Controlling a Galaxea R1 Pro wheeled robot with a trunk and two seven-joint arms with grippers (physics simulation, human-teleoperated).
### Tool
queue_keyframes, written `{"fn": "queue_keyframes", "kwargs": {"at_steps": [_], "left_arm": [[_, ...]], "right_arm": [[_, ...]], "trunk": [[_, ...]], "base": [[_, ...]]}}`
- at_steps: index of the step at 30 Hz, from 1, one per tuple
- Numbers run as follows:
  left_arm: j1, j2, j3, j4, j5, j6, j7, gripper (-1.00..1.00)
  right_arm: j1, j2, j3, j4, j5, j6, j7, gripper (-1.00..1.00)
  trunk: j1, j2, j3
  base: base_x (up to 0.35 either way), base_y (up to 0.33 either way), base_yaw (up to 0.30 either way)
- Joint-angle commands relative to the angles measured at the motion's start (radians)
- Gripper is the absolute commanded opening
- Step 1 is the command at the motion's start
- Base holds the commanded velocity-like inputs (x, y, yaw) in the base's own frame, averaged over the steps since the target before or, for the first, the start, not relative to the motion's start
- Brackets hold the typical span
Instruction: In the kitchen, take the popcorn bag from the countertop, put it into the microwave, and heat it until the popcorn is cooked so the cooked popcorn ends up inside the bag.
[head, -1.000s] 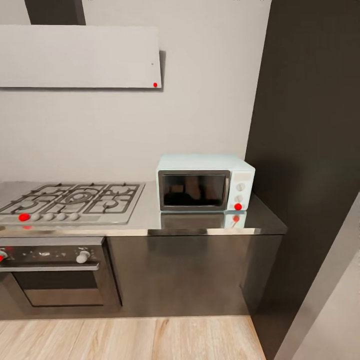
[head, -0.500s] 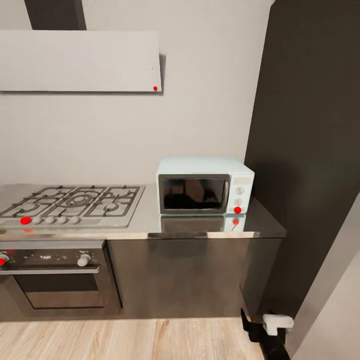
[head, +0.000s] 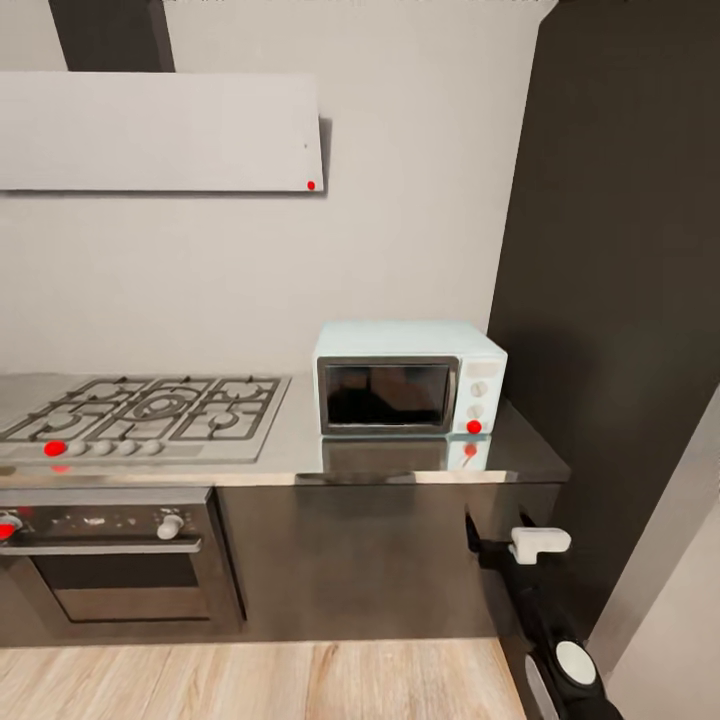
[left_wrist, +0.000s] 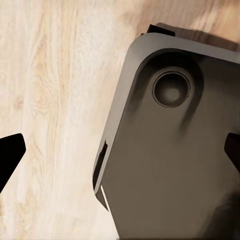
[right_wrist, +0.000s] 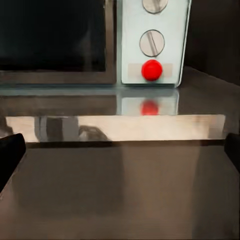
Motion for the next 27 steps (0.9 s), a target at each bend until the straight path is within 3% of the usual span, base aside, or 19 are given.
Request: {"fn": "queue_keyframes", "kwargs": {"at_steps": [1, 27], "left_arm": [[0.0, 0.0, 0.003, 0.0, 0.0, 0.001, 0.001, 1.0], [0.0, 0.0, 0.009, 0.0, 0.0, 0.0, 0.001, 1.0]], "right_arm": [[-0.008, 0.0, 0.0, 0.0, -0.001, -0.004, 0.0, 1.0], [-0.021, 0.0, 0.004, -0.002, 0.006, -0.007, 0.0, 1.0]], "trunk": [[-0.004, 0.007, 0.002], [-0.104, 0.189, 0.084]], "base": [[0.0, 0.0, 0.0], [0.003, -0.002, 0.0]]}}
